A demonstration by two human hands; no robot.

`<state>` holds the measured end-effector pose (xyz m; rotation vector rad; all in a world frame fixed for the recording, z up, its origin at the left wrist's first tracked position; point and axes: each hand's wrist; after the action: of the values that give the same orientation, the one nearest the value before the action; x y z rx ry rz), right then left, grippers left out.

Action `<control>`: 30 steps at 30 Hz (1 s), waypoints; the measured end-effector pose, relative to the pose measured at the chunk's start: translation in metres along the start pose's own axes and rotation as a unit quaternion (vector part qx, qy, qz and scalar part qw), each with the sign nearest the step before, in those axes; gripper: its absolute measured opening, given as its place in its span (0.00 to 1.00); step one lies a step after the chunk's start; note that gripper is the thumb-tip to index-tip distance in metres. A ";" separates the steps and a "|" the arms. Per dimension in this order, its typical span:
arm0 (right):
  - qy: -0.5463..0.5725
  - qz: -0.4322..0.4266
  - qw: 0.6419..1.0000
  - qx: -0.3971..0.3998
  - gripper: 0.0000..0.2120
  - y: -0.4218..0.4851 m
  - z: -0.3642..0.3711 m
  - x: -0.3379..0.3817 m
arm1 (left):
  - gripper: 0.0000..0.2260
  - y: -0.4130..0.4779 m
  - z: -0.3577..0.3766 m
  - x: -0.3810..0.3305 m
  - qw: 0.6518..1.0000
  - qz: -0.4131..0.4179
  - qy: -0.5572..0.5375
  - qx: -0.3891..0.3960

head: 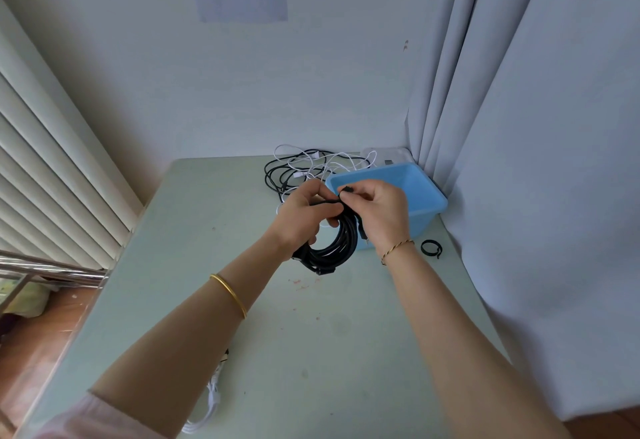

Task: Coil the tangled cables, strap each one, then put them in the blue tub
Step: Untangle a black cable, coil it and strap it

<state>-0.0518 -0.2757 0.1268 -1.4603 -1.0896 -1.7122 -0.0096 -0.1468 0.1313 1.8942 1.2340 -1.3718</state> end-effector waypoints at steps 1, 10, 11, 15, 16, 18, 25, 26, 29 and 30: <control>-0.017 -0.010 1.000 0.000 0.02 0.000 0.000 0.000 | 0.05 0.001 0.000 -0.001 1.000 -0.004 -0.001 0.000; -0.052 -0.049 0.997 -0.012 0.04 -0.005 0.001 -0.004 | 0.05 0.004 -0.002 -0.001 0.999 -0.032 -0.012 -0.002; -0.056 -0.056 0.997 -0.011 0.04 -0.006 0.002 -0.004 | 0.06 0.003 -0.002 -0.001 0.999 -0.036 -0.022 0.000; -0.037 -0.075 0.996 -0.016 0.03 -0.008 0.003 -0.004 | 0.06 0.003 -0.005 -0.005 0.997 -0.052 -0.064 0.011; -0.032 -0.083 0.996 -0.016 0.03 -0.008 0.003 -0.004 | 0.06 0.004 -0.006 -0.006 0.996 -0.056 -0.074 0.014; -0.034 -0.101 0.994 -0.014 0.03 -0.007 0.004 -0.005 | 0.05 0.004 -0.008 -0.008 0.994 -0.062 -0.090 0.022; -0.038 -0.152 0.987 0.025 0.04 -0.006 0.001 -0.012 | 0.02 0.005 -0.009 -0.006 0.981 -0.089 -0.167 0.047; -0.038 -0.155 0.987 0.037 0.05 -0.005 0.000 -0.012 | 0.02 0.006 -0.010 -0.005 0.978 -0.092 -0.179 0.055; -0.026 -0.147 0.987 0.063 0.08 -0.003 -0.002 -0.010 | 0.06 0.008 -0.012 -0.004 0.971 -0.105 -0.202 0.072; -0.013 -0.140 0.988 0.064 0.10 -0.003 -0.002 -0.009 | 0.07 0.008 -0.012 -0.005 0.968 -0.111 -0.212 0.076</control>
<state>-0.0542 -0.2768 0.1169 -1.3014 -1.4490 -1.7760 0.0027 -0.1432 0.1395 1.4727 1.1712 -1.9194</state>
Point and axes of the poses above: each hand's wrist, its own y-axis towards the middle knuckle, its own z-axis out of the palm, x = y × z, and after that the axes turned 14 degrees about y, right-handed
